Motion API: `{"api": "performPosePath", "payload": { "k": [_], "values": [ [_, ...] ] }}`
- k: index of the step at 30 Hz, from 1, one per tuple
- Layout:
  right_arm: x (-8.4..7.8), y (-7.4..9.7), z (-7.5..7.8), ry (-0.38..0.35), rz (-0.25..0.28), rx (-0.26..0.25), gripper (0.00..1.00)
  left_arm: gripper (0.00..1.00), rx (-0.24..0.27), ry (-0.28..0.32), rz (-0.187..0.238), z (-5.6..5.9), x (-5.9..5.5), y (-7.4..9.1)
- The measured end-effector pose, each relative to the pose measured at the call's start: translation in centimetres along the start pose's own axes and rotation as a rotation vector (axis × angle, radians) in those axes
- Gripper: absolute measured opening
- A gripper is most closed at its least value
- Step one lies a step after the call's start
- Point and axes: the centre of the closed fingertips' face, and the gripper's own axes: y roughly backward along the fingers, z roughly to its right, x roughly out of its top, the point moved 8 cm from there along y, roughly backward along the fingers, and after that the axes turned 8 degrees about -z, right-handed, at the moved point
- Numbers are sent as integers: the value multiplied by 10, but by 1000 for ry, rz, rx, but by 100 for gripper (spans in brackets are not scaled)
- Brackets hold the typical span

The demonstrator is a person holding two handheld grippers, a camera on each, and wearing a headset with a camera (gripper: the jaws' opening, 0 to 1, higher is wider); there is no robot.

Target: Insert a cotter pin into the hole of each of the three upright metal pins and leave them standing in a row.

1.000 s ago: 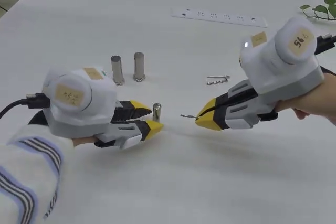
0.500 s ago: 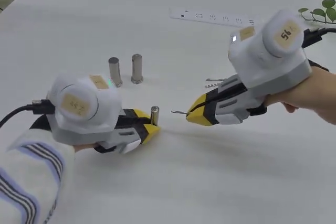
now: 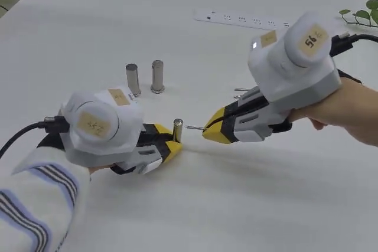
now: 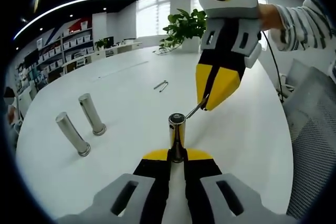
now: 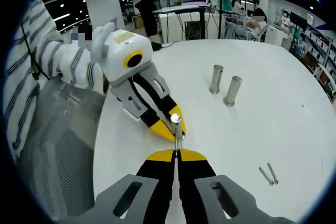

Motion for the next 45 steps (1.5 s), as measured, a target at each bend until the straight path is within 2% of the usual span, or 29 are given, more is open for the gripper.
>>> {"api": "performPosePath", "payload": {
  "k": [7,19,33,35,45],
  "values": [
    [3,-1,-1,-13,15,-13,3,7,5,-8,-4,0,0,0],
    [7,-7,-6,10,18,-37,3,7,15,-7,-8,3,0,0],
    [12,-16,-6,-15,30,-63,3,7,19,-9,-10,3,1,-1],
    [14,-18,-6,-44,33,-60,4,7,19,-8,-9,3,1,-1],
    [20,-22,-7,-38,23,-66,4,7,20,-4,-4,3,0,-2]
  ]
}}
